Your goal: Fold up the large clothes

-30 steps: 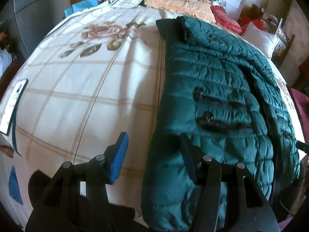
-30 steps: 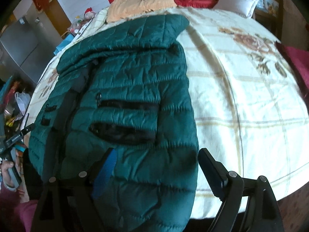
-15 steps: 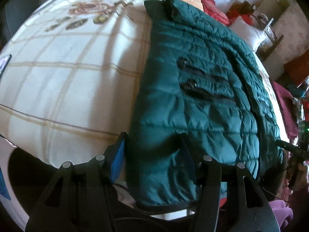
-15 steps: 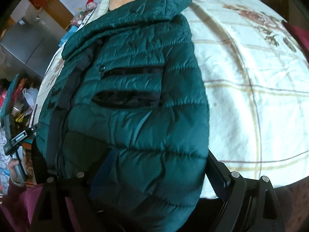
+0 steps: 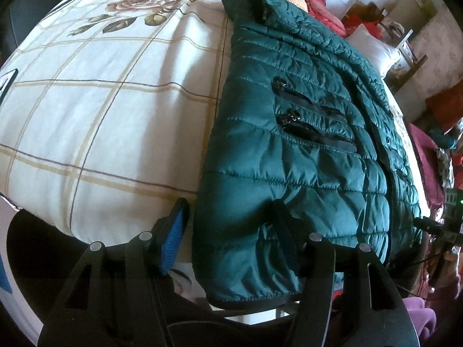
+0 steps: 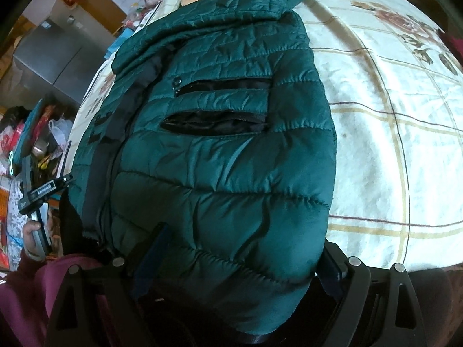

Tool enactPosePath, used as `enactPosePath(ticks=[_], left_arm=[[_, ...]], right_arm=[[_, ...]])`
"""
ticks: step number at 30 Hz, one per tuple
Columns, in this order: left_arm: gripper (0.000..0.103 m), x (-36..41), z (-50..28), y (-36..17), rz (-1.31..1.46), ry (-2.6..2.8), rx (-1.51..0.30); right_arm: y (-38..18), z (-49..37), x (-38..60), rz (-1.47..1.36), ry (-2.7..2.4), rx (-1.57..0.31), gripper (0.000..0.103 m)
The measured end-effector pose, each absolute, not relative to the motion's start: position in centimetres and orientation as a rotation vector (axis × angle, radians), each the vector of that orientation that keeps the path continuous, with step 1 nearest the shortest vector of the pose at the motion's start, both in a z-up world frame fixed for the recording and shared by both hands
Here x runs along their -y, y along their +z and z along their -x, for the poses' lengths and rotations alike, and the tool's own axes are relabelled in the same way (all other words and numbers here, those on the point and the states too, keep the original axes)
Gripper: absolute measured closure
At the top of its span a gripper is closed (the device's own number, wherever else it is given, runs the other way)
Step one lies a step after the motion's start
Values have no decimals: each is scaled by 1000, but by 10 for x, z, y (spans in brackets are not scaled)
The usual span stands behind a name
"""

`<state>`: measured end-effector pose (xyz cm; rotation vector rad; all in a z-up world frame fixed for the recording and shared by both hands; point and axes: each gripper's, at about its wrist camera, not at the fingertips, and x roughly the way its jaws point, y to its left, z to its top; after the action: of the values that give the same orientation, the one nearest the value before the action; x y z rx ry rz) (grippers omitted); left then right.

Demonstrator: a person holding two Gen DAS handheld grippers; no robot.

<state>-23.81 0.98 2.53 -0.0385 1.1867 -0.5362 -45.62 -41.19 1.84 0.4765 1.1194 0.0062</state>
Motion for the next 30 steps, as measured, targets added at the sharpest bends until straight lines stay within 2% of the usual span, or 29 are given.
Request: enactPosePath(ticks=[5,25,26,30], left_arm=[[35,-2,244,25,4,-557,-1180],[35,3,243,25,-15,-559,-1170],[35,3,243,25,-18,-559,-1170],[35,6,245,25,-37,-574,-1172]], right_arm=[[18,454,412,-488,15,-1120,10],[18,454,413,-488,19,-1114,10],[19,454,411,-477,24,-1109,11],[24,453,407,-412,39,-1098,39]])
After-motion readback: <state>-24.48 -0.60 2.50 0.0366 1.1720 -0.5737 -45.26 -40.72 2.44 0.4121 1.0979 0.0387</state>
